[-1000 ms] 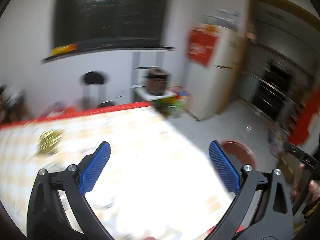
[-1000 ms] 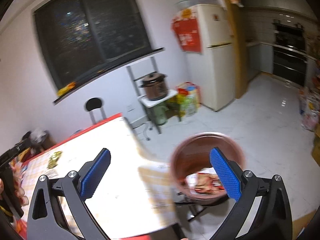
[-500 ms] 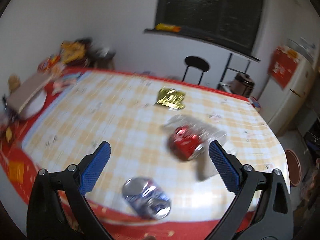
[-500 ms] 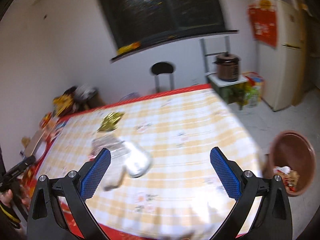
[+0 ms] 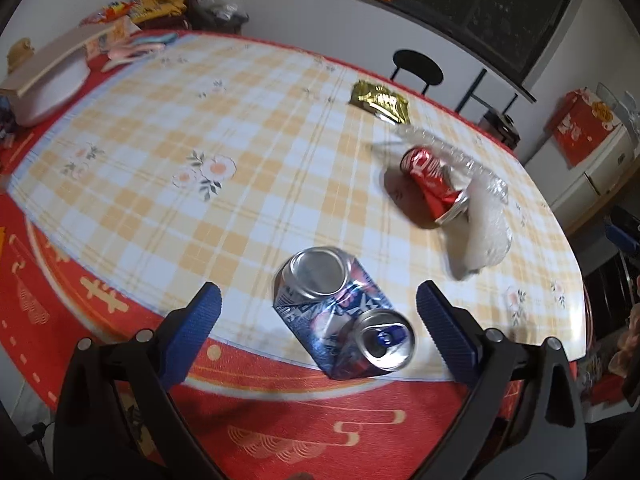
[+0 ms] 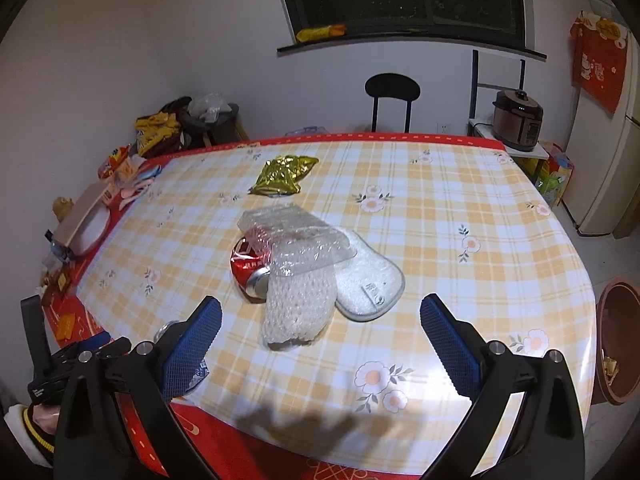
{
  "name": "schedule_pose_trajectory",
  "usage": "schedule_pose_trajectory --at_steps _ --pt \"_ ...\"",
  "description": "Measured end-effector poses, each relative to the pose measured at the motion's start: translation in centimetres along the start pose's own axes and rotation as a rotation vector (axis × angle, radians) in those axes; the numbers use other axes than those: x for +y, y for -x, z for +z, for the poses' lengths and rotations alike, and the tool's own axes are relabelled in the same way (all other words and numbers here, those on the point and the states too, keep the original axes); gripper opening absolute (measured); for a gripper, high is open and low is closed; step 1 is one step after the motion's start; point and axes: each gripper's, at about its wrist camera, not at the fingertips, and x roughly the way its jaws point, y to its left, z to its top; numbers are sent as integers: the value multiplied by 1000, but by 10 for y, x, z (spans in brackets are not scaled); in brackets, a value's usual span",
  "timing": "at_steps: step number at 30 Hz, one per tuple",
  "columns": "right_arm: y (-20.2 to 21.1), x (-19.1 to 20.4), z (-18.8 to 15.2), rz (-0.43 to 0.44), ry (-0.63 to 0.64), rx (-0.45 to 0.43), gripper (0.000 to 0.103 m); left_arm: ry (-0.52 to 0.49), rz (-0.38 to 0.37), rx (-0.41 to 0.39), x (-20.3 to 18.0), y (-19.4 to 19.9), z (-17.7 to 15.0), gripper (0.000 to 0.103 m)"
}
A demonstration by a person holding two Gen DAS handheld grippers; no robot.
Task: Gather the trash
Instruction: 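Move both tools back over the table to the crushed blue can, then grasp the crushed blue-and-white can with the left tool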
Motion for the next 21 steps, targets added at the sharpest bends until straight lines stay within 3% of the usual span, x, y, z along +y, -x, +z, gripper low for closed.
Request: schedule_pose_trajectory --at_steps 6,21 --pt "-17 8 -9 -44 -37 54 98 -160 -26 100 -1 -35 3 86" --pt "-27 27 -24 -107 -159 54 98 -470 -98 191 -4 -81 25 74"
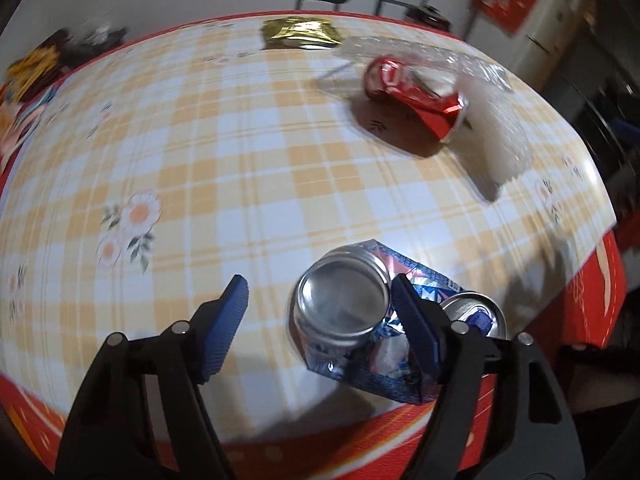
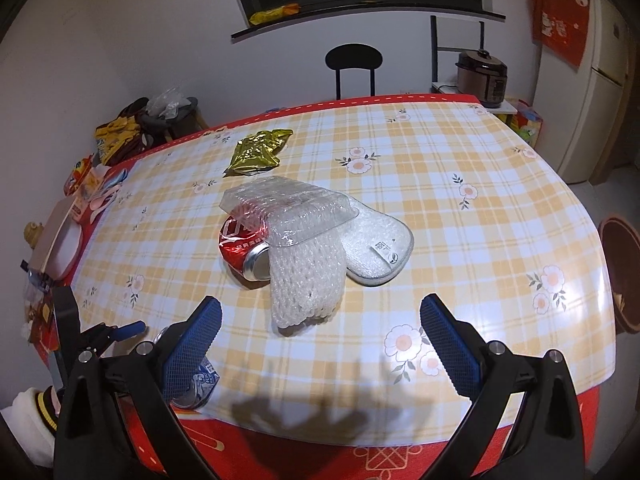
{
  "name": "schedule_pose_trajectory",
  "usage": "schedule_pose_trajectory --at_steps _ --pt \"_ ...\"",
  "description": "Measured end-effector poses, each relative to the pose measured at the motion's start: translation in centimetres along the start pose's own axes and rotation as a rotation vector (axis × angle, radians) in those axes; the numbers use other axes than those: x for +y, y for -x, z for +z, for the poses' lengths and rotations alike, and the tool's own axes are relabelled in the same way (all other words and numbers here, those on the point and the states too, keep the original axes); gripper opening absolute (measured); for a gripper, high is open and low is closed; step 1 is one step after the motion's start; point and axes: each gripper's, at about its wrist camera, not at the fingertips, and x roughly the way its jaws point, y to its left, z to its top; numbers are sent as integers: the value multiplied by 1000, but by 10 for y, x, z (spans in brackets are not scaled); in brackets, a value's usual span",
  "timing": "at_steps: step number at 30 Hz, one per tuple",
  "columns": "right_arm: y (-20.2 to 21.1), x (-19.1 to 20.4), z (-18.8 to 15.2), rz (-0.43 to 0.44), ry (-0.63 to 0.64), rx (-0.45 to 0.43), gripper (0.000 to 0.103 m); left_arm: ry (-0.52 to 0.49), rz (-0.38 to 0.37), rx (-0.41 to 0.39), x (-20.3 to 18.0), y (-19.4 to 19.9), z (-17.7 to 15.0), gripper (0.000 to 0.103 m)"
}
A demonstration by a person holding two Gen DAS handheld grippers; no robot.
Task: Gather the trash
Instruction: 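Grasp the crushed blue-and-white can with the left tool, then grasp the clear plastic tray with the right tool while the left tool holds the can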
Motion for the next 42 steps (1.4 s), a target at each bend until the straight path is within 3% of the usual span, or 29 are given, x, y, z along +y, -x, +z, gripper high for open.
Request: schedule_pose_trajectory --at_steps 4,10,13,19,24,32,42 --pt "-4 1 -4 -14 -33 8 98 -103 -10 23 -7 -6 4 71" --pt "-8 9 1 -21 -8 1 98 -117 -47 33 -4 -12 7 62" --pt "-18 19 5 -83 74 -5 98 -78 -83 19 0 -12 7 53" --pt "-44 35 23 -127 208 4 98 60 -61 -28 24 -9 7 52" --pt "-81 64 45 -143 351 43 98 220 -112 -60 53 -5 5 53" --pt "-148 103 63 -214 525 142 98 214 -75 -82 48 -5 3 53" --pt "-199 104 74 -266 509 266 94 206 -56 -96 44 -4 0 53"
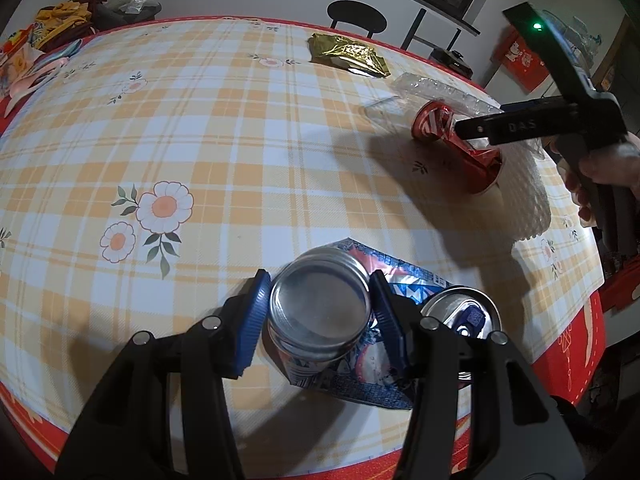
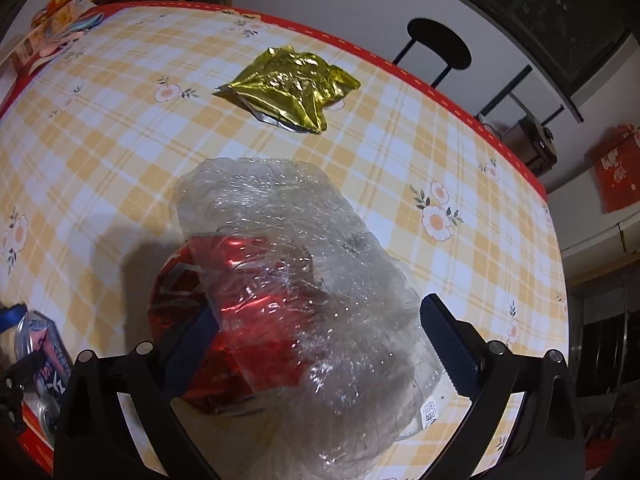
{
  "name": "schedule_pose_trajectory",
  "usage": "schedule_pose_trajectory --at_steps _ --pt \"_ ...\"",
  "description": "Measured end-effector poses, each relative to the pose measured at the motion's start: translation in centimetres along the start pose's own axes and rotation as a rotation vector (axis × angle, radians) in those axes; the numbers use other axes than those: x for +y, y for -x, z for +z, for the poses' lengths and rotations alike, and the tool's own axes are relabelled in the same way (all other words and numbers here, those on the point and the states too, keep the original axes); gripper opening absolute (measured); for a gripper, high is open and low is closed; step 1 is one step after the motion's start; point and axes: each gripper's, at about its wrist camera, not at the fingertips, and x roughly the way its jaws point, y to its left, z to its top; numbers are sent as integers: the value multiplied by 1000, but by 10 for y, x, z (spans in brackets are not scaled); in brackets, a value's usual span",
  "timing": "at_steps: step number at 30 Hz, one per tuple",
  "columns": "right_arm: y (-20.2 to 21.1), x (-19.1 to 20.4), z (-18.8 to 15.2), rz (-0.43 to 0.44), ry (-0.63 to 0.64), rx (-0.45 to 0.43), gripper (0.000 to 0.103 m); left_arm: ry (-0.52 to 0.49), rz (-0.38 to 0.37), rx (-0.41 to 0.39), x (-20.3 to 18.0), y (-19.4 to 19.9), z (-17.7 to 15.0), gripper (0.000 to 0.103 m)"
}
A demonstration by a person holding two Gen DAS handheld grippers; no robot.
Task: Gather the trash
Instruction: 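Grasp the clear plastic tray with the right tool while the left tool holds the can, then carry the clear tray and blue can with both tools over the brown bin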
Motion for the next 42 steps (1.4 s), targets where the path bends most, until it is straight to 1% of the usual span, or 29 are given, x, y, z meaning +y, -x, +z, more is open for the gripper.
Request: schedule_pose_trajectory --at_steps 3,7,8,9,10,11,12,15,18,19,21,24,28,31,36,42 --pt "-6 -5 1 -12 -27 22 85 1 0 -1 0 0 0 53" --pt "-3 -11 -1 7 -37 10 82 0 3 -3 0 0 0 53" --pt "-1 -13 -2 14 -43 4 80 1 4 -4 0 0 0 53" --pt "1 -15 -2 20 -51 -4 74 1 5 -4 0 0 0 53" --pt "3 -17 -2 18 -56 -9 71 0 5 -4 0 0 0 53" --pt "5 -20 -3 24 -65 -15 64 0 5 -5 0 0 0 53" --pt "8 -22 -3 33 -74 -23 52 0 4 -6 0 0 0 53" --pt "19 -32 -4 59 -103 -56 37 2 3 -6 -1 0 0 53" --pt "30 -39 -6 73 -126 -92 26 2 8 -4 -1 0 0 53" --pt "35 -43 -7 78 -142 -109 25 5 7 -4 -1 0 0 53" --pt "41 -50 -9 93 -169 -132 19 14 4 -4 0 0 1 53" --pt "51 -60 -14 114 -215 -166 14 40 -6 -5 3 1 2 53" --pt "64 -71 -24 136 -279 -207 12 78 -19 -6 7 2 2 52" --pt "75 -82 -35 166 -347 -241 10 95 -13 -18 10 6 3 52" --pt "93 -96 -58 211 -433 -298 10 121 -12 -70 13 26 10 52" --pt "116 -111 -90 275 -516 -361 10 108 1 -159 7 59 27 52"
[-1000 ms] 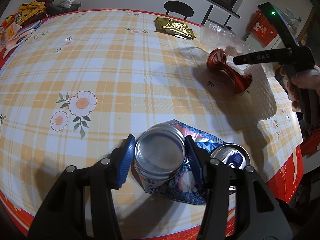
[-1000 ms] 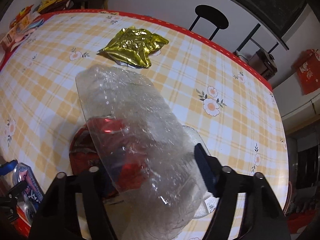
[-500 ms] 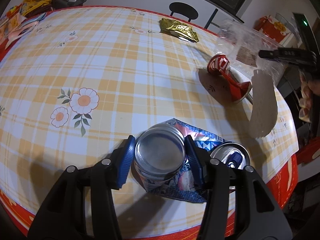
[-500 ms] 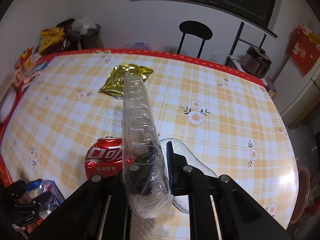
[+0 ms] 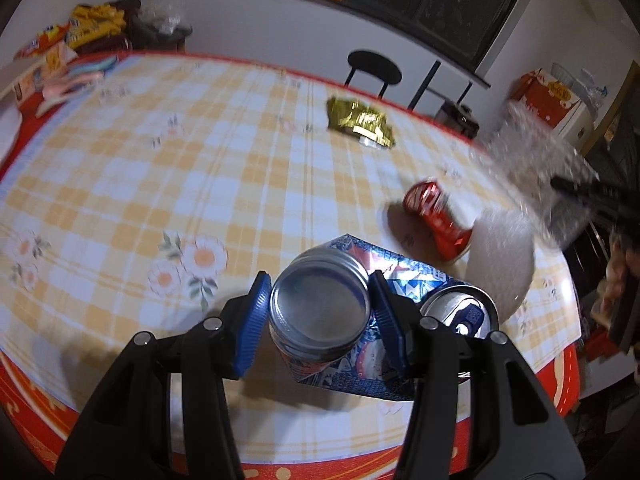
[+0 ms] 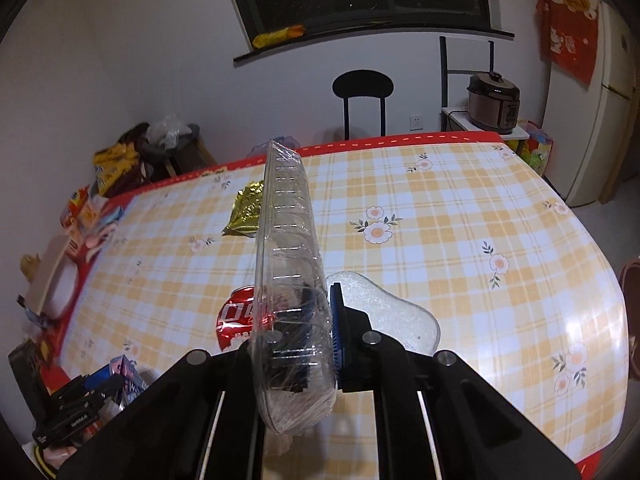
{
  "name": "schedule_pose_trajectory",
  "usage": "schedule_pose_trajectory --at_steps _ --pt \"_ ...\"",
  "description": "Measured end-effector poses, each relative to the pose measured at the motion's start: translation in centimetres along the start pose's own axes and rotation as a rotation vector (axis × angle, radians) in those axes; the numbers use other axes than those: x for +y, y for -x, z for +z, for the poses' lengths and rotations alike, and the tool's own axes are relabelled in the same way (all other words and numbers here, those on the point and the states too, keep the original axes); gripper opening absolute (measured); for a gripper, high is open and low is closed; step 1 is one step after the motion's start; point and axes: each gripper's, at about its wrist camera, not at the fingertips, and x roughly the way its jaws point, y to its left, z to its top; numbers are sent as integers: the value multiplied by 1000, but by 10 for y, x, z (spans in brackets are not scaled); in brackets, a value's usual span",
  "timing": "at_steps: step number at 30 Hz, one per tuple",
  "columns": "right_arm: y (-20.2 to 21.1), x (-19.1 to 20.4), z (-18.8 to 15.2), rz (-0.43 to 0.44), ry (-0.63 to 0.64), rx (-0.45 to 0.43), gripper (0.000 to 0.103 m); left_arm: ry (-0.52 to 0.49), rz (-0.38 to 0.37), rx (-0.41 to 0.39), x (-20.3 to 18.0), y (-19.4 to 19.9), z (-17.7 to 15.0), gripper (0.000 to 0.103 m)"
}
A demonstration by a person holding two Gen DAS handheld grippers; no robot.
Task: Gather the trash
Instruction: 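Carry the clear tray and blue can with both tools over the brown bin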
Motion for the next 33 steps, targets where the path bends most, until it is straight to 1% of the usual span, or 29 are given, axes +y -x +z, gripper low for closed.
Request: schedule_pose_trajectory --at_steps 5,10,14,18,24,27,28,29,33 --pt "23 -14 -8 24 -22 -23 10 -35 2 -50 -21 19 14 52" --pt "45 -30 -14 53 -32 -47 10 -69 -9 -81 -48 29 23 52" --pt "63 -43 -16 70 -31 -69 10 -103 -28 -98 -78 32 28 52" --pt "83 -64 -17 79 -43 -94 10 -130 -57 -115 -113 36 31 52" --pt "112 -114 -22 62 -84 -135 10 -193 -101 -131 -178 33 36 52" --pt "128 -146 -26 45 -119 -153 10 -223 -131 -130 -212 28 37 52" --pt "135 -161 -27 34 -132 -164 10 -235 -136 -130 -221 27 37 52" --pt "139 -171 -29 25 -141 -171 10 -254 -146 -132 -238 25 37 52" --pt "156 -224 -36 -26 -198 -188 10 -280 -182 -133 -282 18 36 52"
